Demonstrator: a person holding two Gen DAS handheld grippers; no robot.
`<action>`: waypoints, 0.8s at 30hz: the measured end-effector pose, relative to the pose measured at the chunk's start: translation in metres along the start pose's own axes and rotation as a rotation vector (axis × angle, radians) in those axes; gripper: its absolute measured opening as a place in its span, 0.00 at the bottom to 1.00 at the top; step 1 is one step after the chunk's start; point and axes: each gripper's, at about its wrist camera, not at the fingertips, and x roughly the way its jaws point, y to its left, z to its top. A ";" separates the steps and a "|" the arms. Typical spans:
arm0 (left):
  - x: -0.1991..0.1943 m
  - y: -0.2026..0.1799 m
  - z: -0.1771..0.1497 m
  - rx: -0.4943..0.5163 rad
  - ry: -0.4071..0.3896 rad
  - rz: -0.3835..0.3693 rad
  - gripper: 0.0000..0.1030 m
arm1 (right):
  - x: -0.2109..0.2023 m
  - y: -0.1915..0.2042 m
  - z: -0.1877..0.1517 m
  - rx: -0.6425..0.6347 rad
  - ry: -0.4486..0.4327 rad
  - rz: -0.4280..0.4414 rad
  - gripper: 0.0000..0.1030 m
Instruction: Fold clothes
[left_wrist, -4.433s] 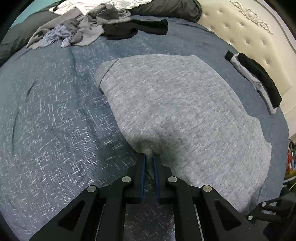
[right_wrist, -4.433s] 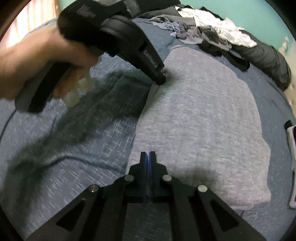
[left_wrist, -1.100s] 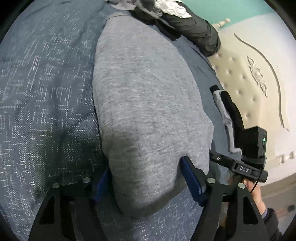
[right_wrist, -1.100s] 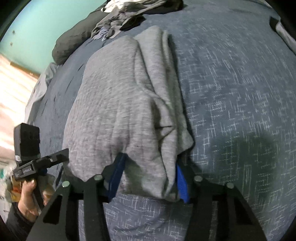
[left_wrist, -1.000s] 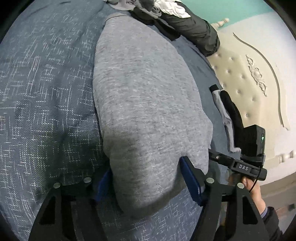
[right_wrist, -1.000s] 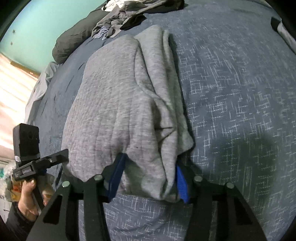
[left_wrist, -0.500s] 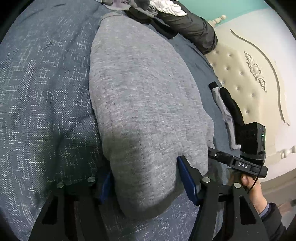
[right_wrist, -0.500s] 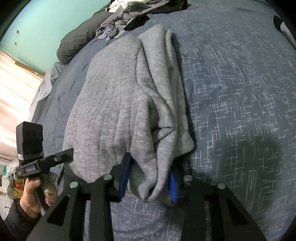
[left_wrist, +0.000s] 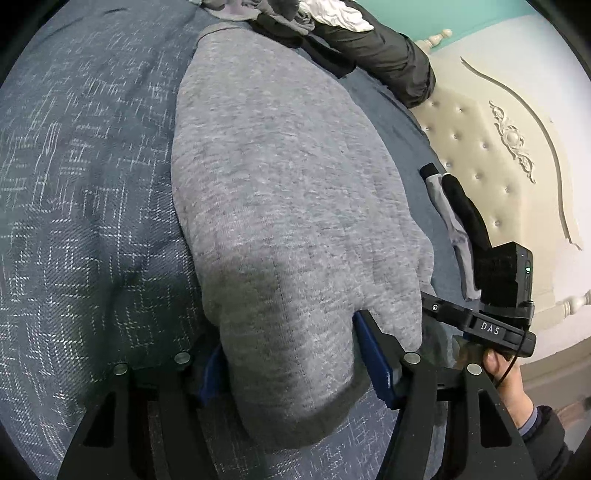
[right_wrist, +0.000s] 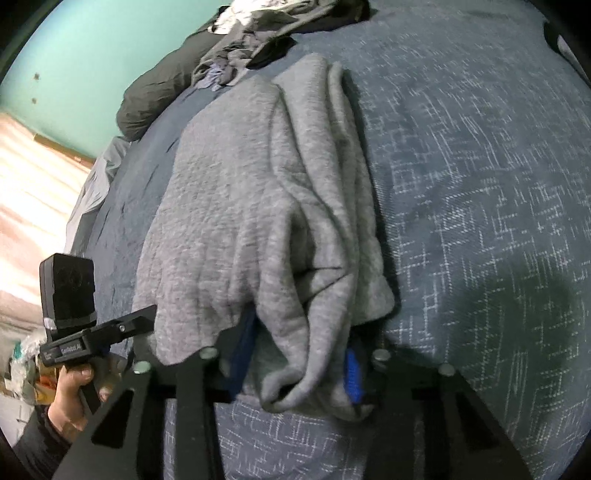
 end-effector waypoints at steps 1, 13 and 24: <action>-0.001 -0.002 0.000 0.011 -0.003 0.007 0.62 | -0.001 0.004 0.001 -0.015 -0.001 -0.007 0.31; -0.045 -0.058 0.019 0.150 -0.101 0.066 0.51 | -0.048 0.040 0.016 -0.109 -0.118 0.004 0.22; -0.092 -0.137 0.046 0.252 -0.184 0.054 0.50 | -0.142 0.053 0.034 -0.178 -0.240 0.018 0.22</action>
